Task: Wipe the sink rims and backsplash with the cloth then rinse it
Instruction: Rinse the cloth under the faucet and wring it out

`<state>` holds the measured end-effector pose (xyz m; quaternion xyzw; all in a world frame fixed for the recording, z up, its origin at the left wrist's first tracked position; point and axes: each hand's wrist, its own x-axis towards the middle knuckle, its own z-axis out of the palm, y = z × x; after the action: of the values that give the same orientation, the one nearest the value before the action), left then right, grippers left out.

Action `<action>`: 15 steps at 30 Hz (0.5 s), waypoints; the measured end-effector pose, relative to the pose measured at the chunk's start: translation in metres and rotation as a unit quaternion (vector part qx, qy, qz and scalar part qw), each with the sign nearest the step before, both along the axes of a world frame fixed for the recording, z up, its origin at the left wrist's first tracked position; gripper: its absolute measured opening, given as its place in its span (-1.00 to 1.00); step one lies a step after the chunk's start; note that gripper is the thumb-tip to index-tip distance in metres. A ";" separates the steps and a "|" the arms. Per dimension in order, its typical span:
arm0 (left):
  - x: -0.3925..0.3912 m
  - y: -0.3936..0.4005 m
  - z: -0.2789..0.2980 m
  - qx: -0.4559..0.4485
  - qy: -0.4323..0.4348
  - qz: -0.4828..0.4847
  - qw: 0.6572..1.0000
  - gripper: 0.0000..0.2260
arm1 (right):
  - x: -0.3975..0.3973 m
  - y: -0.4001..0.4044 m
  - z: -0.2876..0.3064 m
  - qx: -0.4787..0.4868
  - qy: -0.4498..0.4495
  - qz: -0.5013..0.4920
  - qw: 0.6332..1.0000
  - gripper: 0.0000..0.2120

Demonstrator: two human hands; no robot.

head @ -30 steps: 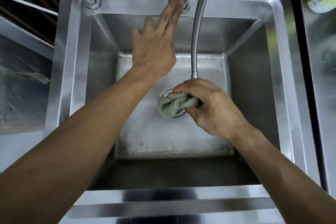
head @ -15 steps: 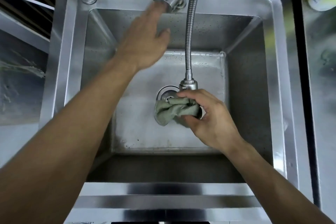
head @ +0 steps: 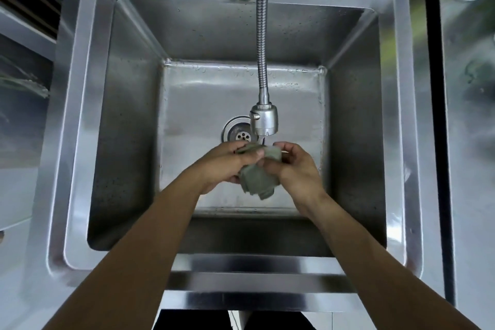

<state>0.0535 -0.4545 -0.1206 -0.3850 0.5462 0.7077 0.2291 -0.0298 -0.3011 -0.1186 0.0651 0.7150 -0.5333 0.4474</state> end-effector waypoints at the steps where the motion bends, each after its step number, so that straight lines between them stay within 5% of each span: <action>1: -0.006 0.003 -0.006 -0.010 -0.005 0.039 0.999 -0.78 | -0.002 -0.005 -0.005 0.004 0.005 -0.029 1.000 -0.69; 9: -0.049 0.031 -0.048 -0.040 -0.039 0.267 0.962 -0.82 | 0.000 -0.044 -0.041 0.062 0.123 -0.033 0.990 -0.87; 15: -0.048 0.042 -0.048 -0.013 -0.009 0.331 0.943 -0.87 | -0.002 -0.050 -0.047 0.070 0.145 -0.032 0.986 -0.89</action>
<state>0.0059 -0.4129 -0.1688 -0.5534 0.3947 0.7333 -0.0182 -0.0318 -0.3510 -0.1653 0.0409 0.8053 -0.4997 0.3165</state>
